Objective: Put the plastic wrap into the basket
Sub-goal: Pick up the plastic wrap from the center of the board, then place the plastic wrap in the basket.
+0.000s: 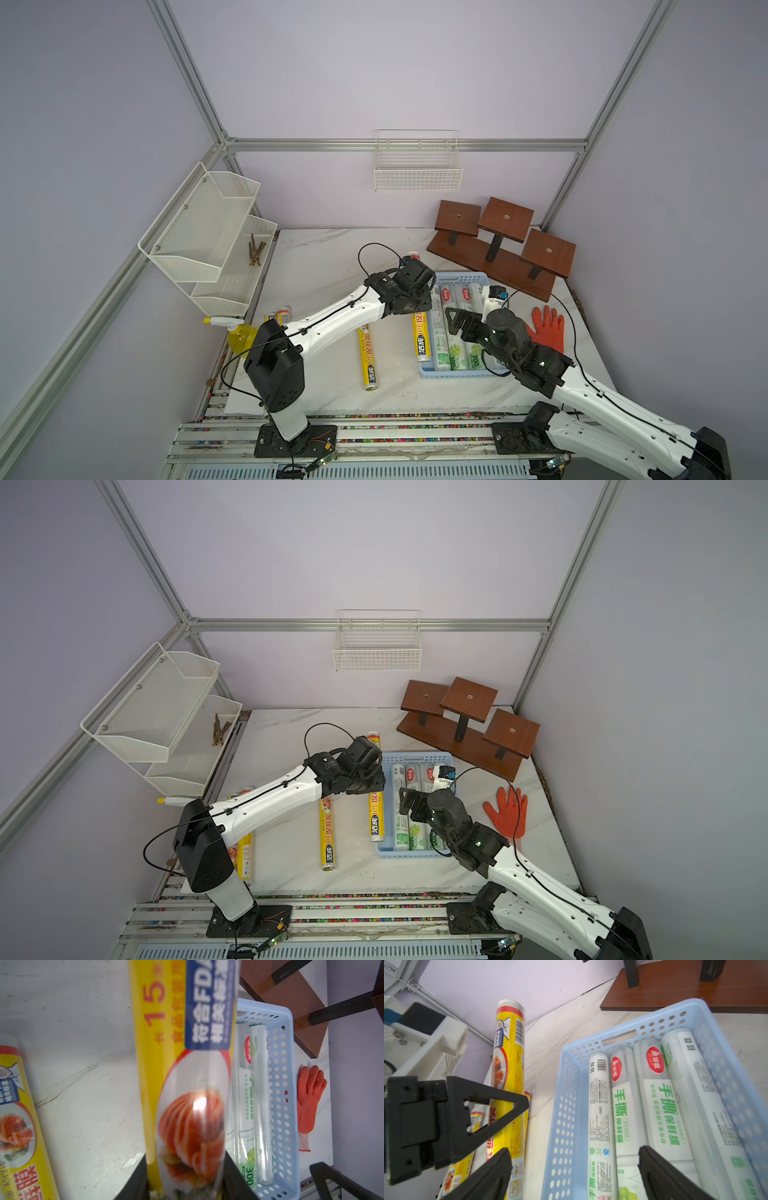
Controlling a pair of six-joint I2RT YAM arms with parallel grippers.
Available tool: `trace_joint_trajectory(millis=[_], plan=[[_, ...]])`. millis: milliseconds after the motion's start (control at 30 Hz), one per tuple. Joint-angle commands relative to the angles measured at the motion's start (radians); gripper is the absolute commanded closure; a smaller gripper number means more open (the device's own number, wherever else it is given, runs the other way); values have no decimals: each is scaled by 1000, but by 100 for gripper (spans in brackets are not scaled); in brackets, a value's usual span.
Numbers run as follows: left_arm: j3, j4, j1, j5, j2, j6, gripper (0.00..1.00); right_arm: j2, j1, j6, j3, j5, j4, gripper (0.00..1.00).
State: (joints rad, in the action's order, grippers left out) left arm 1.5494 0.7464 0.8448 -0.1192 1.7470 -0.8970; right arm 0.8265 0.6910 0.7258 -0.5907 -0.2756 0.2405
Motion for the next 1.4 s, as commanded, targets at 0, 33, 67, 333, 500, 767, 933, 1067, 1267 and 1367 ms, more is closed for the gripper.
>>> trace_joint_trajectory(millis=[0, 33, 67, 333, 500, 767, 933, 1067, 1267, 1367], plan=[[82, -24, 19, 28, 64, 26, 75, -48, -49, 24, 35, 13, 18, 1], [110, -1, 19, 16, 86, 21, 75, -60, -63, 26, 42, 27, 24, 1], [134, 27, 22, -1, 107, 13, 75, -69, -72, 26, 45, 32, 31, 1], [282, 163, 37, -57, 252, 0, 73, -99, -93, 23, 62, 56, 44, 1], [301, 192, 43, -59, 290, -8, 69, -87, -94, 25, 64, 69, 43, 1], [304, 203, 45, -16, 327, -11, 66, -71, -96, 30, 69, 89, 27, 1], [299, 204, 44, 2, 344, -14, 65, -61, -96, 30, 72, 94, 25, 1], [296, 203, 50, 27, 357, -20, 64, -60, -97, 33, 75, 96, 21, 1], [282, 204, 51, 12, 368, -31, 60, -48, -97, 38, 84, 112, 6, 1], [281, 206, 51, -1, 377, -31, 57, -41, -100, 38, 83, 116, 1, 1]])
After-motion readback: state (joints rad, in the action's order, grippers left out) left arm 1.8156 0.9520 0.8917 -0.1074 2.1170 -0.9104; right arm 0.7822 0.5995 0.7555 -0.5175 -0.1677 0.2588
